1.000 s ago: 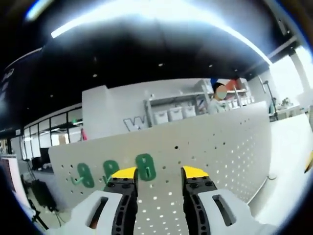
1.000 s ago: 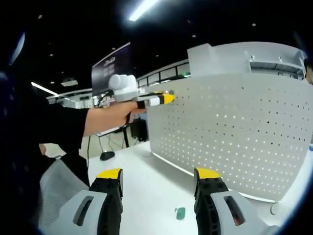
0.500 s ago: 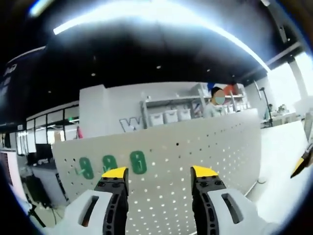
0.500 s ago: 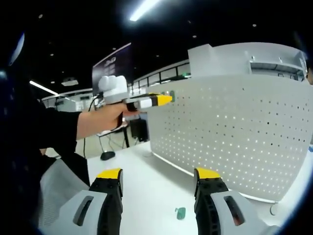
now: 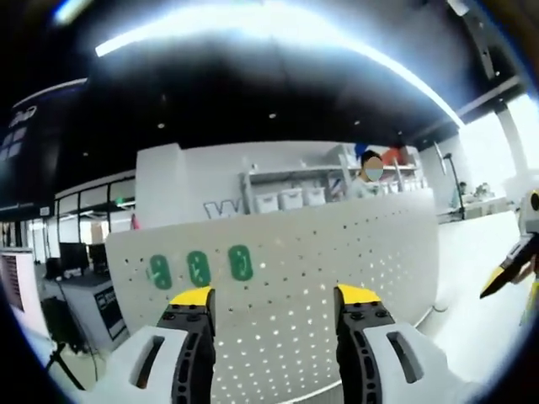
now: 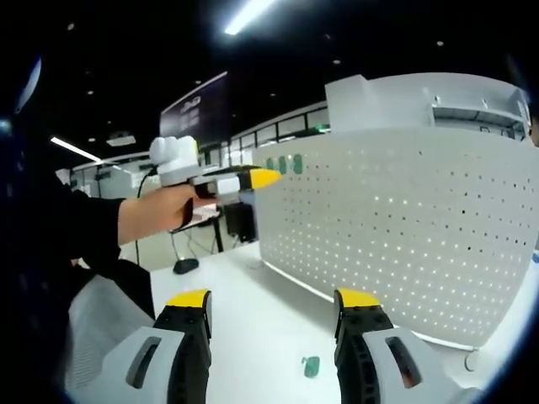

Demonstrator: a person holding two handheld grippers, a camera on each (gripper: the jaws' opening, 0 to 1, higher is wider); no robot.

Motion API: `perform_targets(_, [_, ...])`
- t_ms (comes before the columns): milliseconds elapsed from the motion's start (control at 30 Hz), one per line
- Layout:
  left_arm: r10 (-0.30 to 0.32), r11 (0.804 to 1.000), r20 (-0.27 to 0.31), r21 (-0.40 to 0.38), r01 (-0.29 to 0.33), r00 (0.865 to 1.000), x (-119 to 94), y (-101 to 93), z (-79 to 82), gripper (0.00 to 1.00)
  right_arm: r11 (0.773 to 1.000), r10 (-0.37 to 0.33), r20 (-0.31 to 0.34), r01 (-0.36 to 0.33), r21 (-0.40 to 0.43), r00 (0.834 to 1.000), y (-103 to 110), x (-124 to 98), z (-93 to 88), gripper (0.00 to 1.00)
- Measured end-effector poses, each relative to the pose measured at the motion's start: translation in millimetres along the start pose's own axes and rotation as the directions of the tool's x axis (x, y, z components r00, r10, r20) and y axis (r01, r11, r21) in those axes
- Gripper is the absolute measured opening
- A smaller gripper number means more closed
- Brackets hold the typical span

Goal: Insert the hook assembly into the mounting plate slot until the hook locks in place.

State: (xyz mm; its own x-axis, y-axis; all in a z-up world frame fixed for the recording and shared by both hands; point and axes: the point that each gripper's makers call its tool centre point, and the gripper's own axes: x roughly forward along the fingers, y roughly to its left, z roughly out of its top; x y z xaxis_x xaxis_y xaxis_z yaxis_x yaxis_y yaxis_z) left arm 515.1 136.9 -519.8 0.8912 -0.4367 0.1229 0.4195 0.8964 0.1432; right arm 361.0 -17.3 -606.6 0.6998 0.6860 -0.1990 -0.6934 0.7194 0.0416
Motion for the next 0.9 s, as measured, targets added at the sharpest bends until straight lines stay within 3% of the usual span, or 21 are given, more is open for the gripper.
perform_targets(300, [-0.014, 1.0, -0.016, -0.004, 0.014, 1.0, -30, -8.6, -9.8, 0.59, 1.0, -0.025, -0.014, 0.025, 0.009, 1.0, -11, -6, -7.9, 0.59])
perform_targets(900, [-0.037, 0.999, -0.054, -0.015, 0.036, 0.998, -75, -28.7, -31.1, 0.58, 0.997, -0.075, -0.022, 0.075, -0.008, 0.997, -31, -9, -5.0, 0.57])
